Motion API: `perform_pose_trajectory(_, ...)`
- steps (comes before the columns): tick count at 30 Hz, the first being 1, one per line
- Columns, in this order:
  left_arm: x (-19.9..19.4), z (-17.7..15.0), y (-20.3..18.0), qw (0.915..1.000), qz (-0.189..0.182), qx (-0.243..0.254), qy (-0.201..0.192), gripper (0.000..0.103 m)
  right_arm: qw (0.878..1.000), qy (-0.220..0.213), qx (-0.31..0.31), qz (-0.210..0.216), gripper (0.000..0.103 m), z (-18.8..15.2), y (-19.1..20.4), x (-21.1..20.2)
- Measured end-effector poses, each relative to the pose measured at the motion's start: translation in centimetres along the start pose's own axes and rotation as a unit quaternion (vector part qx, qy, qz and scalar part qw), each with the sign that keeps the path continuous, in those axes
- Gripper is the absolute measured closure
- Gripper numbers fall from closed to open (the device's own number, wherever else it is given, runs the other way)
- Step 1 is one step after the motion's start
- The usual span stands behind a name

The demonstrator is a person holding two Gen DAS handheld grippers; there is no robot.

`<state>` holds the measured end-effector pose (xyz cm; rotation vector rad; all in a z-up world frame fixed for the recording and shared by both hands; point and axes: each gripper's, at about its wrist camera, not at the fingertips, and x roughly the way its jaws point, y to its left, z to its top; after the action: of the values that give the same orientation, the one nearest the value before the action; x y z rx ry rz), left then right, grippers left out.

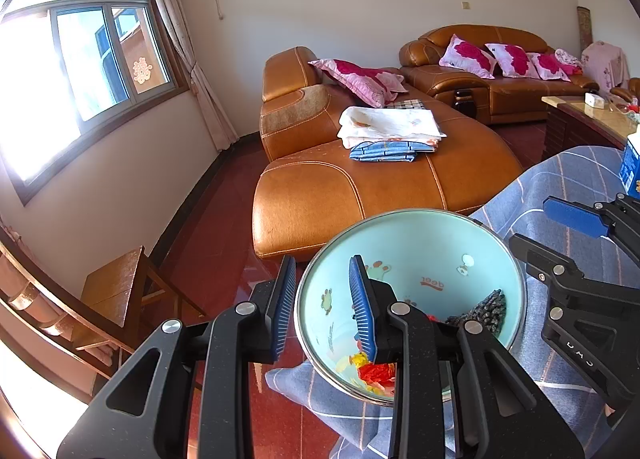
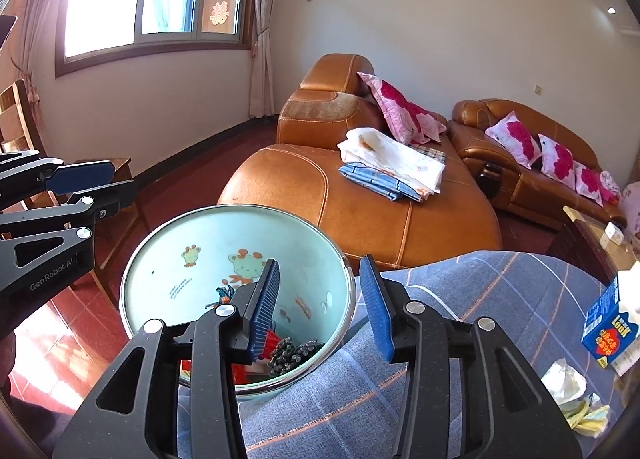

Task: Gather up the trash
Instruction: 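Open both tools above the bin to drop the wrapper and scrubber, then move both open tools back over the trash on the table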

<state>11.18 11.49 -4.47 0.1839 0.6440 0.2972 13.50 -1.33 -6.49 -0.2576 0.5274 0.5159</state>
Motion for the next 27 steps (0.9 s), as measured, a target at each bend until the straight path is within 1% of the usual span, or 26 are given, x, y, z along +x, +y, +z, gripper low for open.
perform_pose_trajectory(22,0.02,-0.31,0.09,1.0000,0.001,-0.001,-0.001,0.072,1.000,-0.007,0.003,-0.003,0.059,0.20,-0.11,-0.38)
perform_pose_trajectory(27,0.02,-0.32,0.13,1.0000,0.001,-0.001,-0.001,0.070,1.000,-0.008,0.003,-0.003,0.058,0.30,-0.18,-0.40)
